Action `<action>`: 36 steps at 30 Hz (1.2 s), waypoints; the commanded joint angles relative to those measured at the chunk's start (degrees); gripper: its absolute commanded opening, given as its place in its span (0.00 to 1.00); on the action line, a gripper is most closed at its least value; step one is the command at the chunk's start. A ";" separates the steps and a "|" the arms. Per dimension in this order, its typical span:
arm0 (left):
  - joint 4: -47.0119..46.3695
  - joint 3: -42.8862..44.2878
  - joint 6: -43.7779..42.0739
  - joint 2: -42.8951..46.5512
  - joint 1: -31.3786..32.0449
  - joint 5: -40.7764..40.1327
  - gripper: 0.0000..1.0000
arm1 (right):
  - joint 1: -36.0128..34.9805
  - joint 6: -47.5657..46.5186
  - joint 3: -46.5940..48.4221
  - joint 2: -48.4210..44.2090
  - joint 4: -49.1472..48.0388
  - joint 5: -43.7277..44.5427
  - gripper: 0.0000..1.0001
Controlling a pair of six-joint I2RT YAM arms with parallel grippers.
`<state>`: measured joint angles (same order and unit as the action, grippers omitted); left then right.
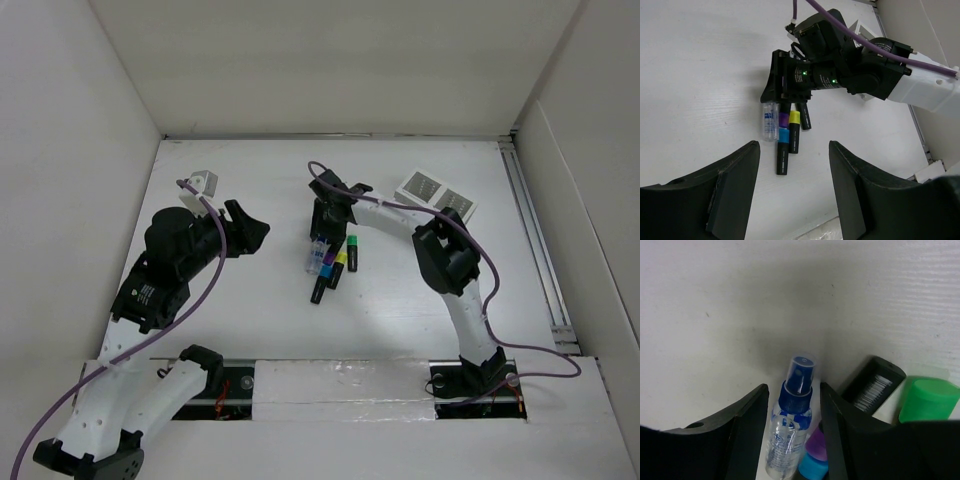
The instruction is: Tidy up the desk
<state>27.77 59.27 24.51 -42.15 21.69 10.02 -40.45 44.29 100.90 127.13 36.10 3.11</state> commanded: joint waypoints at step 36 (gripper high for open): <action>-5.44 -0.29 3.08 1.19 0.19 -0.18 0.54 | 26.63 -6.48 -2.02 -31.14 -10.78 0.10 0.00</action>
<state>25.39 59.72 26.26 -42.00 21.69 9.58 -16.40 42.89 101.01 98.24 26.57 -3.97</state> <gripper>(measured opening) 0.540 0.318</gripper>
